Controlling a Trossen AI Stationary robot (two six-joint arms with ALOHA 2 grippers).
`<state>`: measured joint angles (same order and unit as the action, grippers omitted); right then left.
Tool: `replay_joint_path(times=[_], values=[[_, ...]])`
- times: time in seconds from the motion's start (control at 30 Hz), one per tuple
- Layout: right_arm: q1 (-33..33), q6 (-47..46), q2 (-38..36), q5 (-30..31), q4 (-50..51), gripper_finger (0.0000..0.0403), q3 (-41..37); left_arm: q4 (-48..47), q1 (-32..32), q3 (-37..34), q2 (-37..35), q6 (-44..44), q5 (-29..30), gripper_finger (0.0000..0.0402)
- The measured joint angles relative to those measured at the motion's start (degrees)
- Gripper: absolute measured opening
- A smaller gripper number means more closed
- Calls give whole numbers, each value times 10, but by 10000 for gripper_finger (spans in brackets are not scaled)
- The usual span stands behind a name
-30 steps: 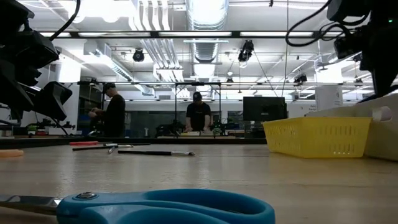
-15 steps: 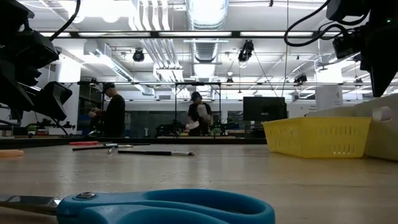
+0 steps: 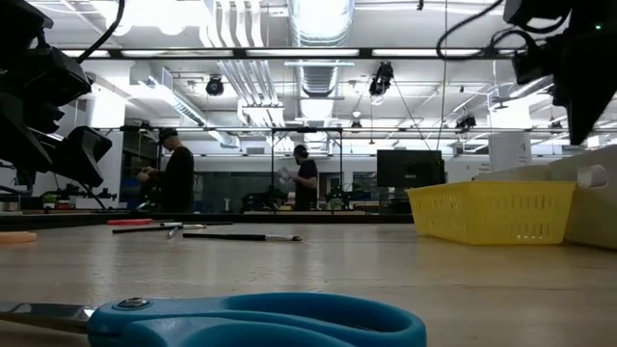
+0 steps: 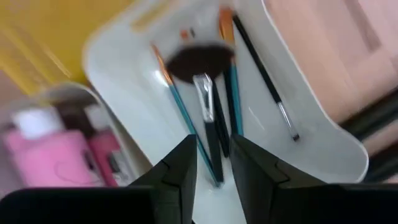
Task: Pick & Place Paint Supplies
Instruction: Put the black paint brush into the white bin
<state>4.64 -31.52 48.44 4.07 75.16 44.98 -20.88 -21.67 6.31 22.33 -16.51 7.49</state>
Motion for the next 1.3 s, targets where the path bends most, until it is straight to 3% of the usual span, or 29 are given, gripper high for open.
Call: replay_joint_path(times=[0.2, 0.53, 0.97, 1.3], values=[[0, 25, -1, 10, -97, 95, 40, 0, 0, 0, 0, 0, 0, 300], [0, 132, 50, 50, -438, 95, 16, 0, 0, 0, 0, 0, 0, 300], [-46, 197, 322, 51, -781, 95, 19, 0, 0, 0, 0, 0, 0, 300], [-92, 195, 509, 50, -835, 95, 105, 0, 0, 0, 0, 0, 0, 300]])
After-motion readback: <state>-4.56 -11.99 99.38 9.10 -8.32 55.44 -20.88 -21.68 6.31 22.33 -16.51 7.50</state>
